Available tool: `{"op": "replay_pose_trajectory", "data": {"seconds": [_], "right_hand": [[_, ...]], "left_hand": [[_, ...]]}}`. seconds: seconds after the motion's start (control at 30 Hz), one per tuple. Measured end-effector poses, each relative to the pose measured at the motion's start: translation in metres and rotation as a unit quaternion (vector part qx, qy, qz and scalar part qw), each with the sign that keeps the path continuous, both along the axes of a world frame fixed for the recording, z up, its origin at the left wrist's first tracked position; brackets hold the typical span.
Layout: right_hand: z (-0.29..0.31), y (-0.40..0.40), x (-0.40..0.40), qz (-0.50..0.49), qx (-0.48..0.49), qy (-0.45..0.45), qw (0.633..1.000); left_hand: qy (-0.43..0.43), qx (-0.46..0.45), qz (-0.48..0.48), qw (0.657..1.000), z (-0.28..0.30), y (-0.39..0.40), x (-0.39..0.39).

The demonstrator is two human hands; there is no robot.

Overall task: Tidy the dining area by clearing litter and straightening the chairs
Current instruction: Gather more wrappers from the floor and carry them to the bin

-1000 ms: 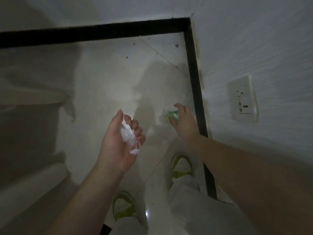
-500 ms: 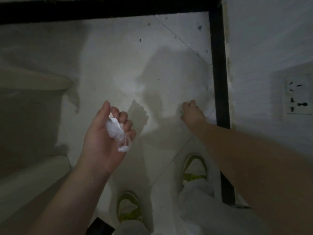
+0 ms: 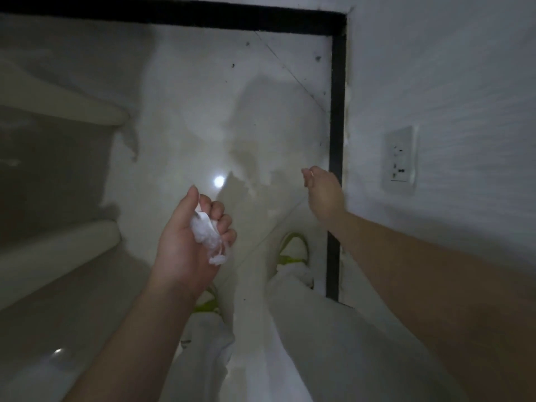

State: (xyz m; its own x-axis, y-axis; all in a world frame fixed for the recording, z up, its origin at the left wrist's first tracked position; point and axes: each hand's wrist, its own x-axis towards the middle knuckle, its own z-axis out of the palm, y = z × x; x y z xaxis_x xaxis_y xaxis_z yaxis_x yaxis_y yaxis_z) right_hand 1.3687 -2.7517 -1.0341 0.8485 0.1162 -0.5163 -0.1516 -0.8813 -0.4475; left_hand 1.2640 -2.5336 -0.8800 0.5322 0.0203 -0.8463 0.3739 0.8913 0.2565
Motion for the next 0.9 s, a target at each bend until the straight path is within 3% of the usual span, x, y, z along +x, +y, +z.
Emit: {"op": "replay_pose_trajectory", "data": {"seconds": [0.13, 0.27, 0.5, 0.67, 0.9], "right_hand": [[0.08, 0.017, -0.009, -0.101, 0.096, 0.007, 0.99], [0.174, 0.039, -0.021, -0.17, 0.131, 0.039, 0.976], [0.354, 0.062, -0.037, -0.429, 0.228, 0.171, 0.857], [0.469, 0.054, -0.065, -0.363, 0.294, 0.183, 0.865], [0.604, 0.108, -0.096, -0.324, 0.475, 0.286, 0.766]], "left_hand": [[0.003, -0.011, 0.035, 0.999, 0.069, 0.001, -0.011], [-0.003, -0.011, 0.0, 1.0, 0.144, 0.014, -0.026], [-0.047, -0.015, -0.021, 0.999, 0.282, 0.005, -0.044], [-0.092, -0.006, -0.041, 0.995, 0.383, 0.003, -0.057], [-0.141, 0.043, 0.033, 0.989, 0.476, 0.055, -0.14]]}}
